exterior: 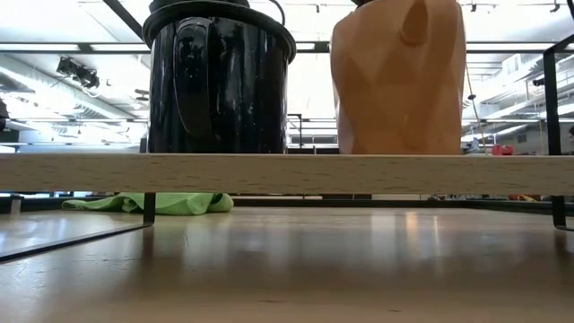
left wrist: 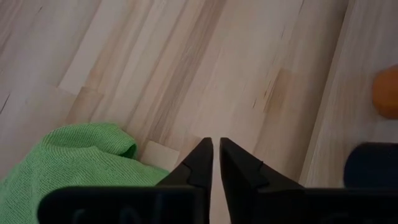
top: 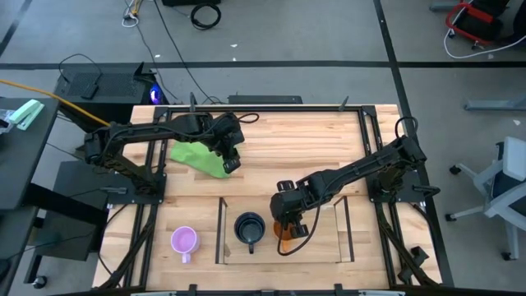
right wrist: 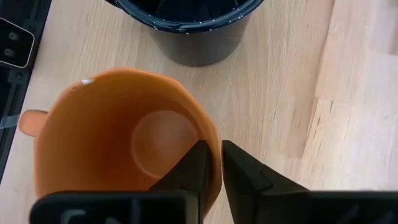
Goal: Stack small to large cups/mugs on shelf
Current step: Put the orange mug on the shelf
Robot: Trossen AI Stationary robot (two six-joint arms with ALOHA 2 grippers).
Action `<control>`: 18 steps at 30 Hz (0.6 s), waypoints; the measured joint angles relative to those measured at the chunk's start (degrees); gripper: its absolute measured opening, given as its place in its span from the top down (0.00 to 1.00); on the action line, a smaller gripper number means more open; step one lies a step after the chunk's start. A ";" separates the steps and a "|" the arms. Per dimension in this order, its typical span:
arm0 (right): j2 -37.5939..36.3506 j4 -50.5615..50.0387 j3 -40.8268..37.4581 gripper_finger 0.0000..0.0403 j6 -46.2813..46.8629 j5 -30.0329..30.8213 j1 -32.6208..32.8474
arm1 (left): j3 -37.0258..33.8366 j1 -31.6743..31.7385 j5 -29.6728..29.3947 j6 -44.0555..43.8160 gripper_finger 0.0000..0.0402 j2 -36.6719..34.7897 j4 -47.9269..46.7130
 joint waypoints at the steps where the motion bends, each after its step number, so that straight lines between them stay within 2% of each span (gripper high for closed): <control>1: 0.00 0.01 0.00 0.86 -0.02 0.00 0.00 | 0.00 0.00 0.00 0.00 0.90 0.00 -0.02; 18: 0.00 0.82 0.00 0.86 0.10 -0.04 -0.20 | 0.00 0.00 0.00 -0.02 0.89 0.00 -0.02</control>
